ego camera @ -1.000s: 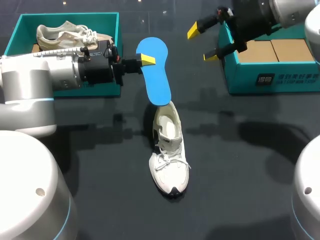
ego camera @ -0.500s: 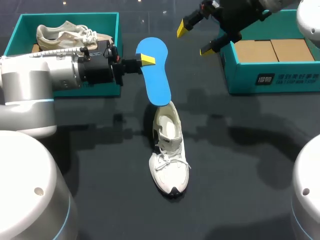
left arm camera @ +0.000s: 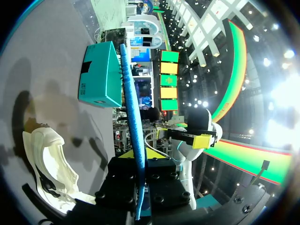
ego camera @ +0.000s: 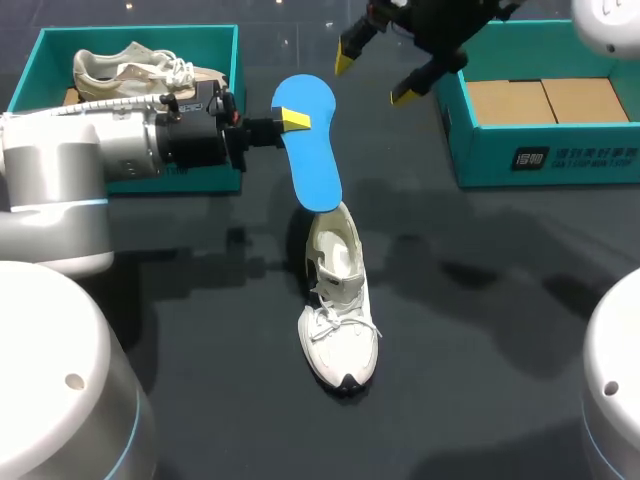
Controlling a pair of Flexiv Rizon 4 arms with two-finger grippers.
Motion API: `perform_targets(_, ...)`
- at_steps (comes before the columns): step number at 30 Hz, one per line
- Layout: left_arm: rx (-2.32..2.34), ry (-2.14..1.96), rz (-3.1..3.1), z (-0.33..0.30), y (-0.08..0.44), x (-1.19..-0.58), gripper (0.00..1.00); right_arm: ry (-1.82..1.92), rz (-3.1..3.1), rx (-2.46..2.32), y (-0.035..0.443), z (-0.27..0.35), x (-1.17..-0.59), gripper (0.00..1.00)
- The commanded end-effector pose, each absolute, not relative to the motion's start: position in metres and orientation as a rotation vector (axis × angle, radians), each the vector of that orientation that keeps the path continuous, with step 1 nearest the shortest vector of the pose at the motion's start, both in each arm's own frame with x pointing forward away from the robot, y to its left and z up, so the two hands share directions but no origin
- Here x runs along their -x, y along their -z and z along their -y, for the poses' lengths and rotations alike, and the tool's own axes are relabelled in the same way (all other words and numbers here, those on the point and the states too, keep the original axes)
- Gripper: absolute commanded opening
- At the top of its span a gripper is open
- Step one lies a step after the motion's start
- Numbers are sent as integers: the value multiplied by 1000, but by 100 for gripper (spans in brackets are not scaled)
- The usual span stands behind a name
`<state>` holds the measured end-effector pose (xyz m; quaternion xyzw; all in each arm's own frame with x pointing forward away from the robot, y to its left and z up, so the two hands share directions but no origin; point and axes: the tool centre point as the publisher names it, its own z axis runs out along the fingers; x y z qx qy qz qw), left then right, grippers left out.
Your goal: Take the shoe out of the shoebox, open the shoe tongue, remove and reinsert the insole, then place the shoe into the shoebox
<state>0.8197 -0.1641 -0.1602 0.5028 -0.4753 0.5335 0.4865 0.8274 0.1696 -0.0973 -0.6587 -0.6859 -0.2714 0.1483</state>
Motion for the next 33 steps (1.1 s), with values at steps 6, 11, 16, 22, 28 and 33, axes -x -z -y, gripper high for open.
perform_targets(6, -1224, -1297, 1157, 164, 160, -819, 0, 603, 2098, 2076, 90, -187, -829, 100)
perform_targets(11, -1224, -1297, 1157, 164, 160, -819, 0, 513, 2098, 2136, 81, -205, -832, 100)
perform_targets(16, -1224, -1297, 1157, 164, 160, -819, 0, 416, 2100, 2236, 73, -221, -832, 100)
perform_targets(22, -1224, -1297, 1157, 164, 160, -819, 0, 274, 2127, 2392, 67, -235, -829, 100)
perform_targets(28, -1224, -1297, 1157, 164, 160, -819, 0, 198, 2207, 2409, 68, -252, -823, 100)
perform_targets(33, -1224, -1297, 1157, 164, 160, -819, 0, 176, 2237, 2380, 67, -262, -819, 100)
